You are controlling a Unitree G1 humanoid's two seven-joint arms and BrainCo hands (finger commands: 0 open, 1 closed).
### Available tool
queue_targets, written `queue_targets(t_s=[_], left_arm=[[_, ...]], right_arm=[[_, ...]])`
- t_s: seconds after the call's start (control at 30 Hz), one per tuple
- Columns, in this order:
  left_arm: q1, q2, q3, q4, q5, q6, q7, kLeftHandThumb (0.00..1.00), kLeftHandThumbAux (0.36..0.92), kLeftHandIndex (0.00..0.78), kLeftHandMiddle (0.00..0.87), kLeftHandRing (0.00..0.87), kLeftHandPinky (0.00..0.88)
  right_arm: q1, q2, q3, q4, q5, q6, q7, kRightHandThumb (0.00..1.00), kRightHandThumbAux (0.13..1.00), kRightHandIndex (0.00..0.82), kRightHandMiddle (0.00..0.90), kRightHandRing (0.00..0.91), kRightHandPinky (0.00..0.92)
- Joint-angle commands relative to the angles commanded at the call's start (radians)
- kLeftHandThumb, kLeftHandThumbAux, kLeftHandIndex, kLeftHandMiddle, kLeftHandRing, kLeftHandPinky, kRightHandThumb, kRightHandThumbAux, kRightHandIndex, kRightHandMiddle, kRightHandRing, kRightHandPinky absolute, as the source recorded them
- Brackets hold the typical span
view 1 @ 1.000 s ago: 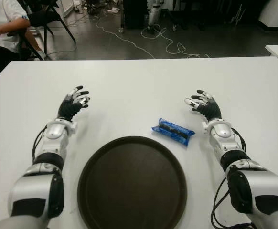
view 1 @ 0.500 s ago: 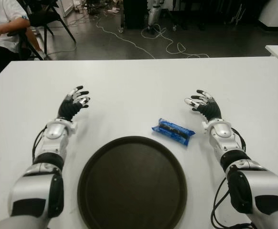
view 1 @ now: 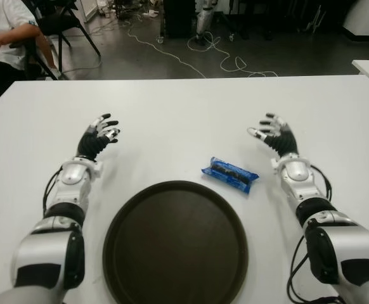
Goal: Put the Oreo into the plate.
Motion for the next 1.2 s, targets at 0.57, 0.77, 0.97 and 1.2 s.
queue_targets(t_s=[0.57, 0.77, 0.97, 1.2], left_arm=[[-0.001, 0.005, 0.0, 0.0, -0.003, 0.004, -0.013, 0.199, 0.659, 0.103, 0.209, 0.23, 0.284], [-0.003, 0.008, -0.007, 0.001, 0.005, 0.009, -0.008, 0.189, 0.66, 0.101, 0.204, 0.226, 0.28], [-0.003, 0.007, -0.001, 0.002, -0.002, 0.009, -0.016, 0.187, 0.659, 0.095, 0.205, 0.23, 0.288], [-0.002, 0.005, 0.002, -0.001, -0.005, 0.008, -0.016, 0.183, 0.659, 0.094, 0.209, 0.231, 0.284]], right_arm=[[0.087, -0.124, 0.183, -0.302, -0.289, -0.084, -0.265, 0.001, 0.63, 0.14, 0.184, 0.17, 0.103], [0.193, -0.157, 0.182, -0.577, -0.354, 0.009, -0.271, 0.0, 0.618, 0.126, 0.167, 0.159, 0.105], [0.295, -0.204, 0.194, -0.881, -0.435, 0.197, -0.147, 0.0, 0.572, 0.105, 0.139, 0.123, 0.056], [0.385, -0.279, 0.23, -1.178, -0.579, 0.457, 0.138, 0.002, 0.513, 0.058, 0.07, 0.048, 0.025]])
